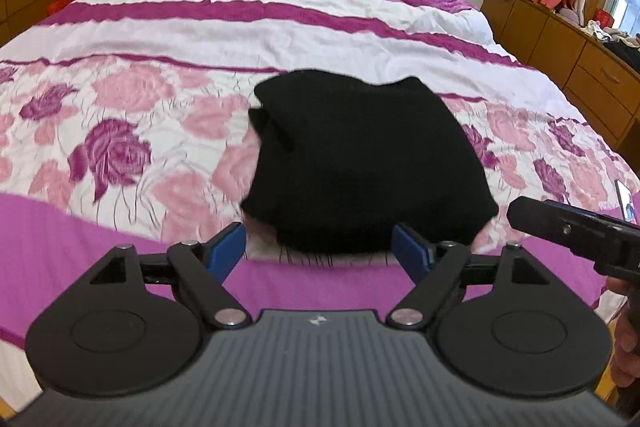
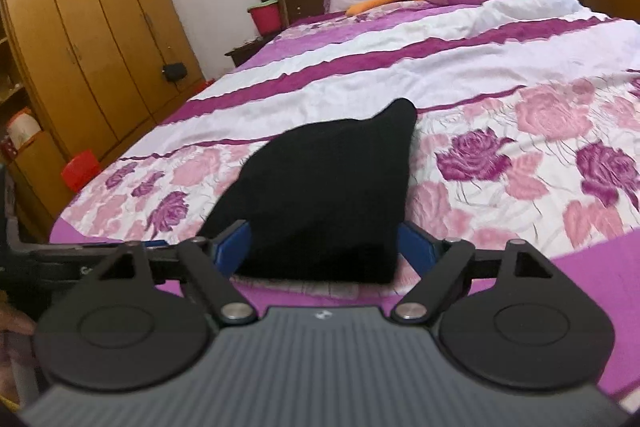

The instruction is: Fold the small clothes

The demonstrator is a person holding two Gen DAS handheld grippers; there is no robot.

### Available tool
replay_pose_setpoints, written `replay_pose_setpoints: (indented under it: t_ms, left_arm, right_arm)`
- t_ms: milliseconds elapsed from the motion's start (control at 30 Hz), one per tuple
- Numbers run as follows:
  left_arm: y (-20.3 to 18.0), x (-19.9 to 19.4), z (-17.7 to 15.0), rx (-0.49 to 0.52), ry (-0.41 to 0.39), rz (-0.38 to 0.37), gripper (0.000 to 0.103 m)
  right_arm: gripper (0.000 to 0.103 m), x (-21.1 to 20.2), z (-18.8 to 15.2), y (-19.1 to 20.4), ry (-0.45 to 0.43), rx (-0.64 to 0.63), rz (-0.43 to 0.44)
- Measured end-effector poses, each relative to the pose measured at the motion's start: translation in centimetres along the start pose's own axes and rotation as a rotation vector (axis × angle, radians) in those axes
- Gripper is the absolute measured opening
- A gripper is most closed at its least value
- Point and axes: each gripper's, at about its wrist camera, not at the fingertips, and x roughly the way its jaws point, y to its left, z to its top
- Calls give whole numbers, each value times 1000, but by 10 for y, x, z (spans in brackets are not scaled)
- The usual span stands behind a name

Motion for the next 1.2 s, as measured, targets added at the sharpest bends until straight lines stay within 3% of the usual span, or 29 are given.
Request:
replay_pose_setpoints:
  t_ms: [533, 733, 1200]
  left_arm:
    - [-9, 23, -32, 34, 19, 172, 90]
    - [-10, 42, -33, 12, 40, 191, 91]
    - [-25, 69, -42, 86, 60, 257, 100]
  right_arm:
    - [82, 8, -54, 7, -2, -91, -136]
    - [82, 19, -63, -2, 19, -100, -174]
    - [82, 40, -74, -31, 57, -21, -212]
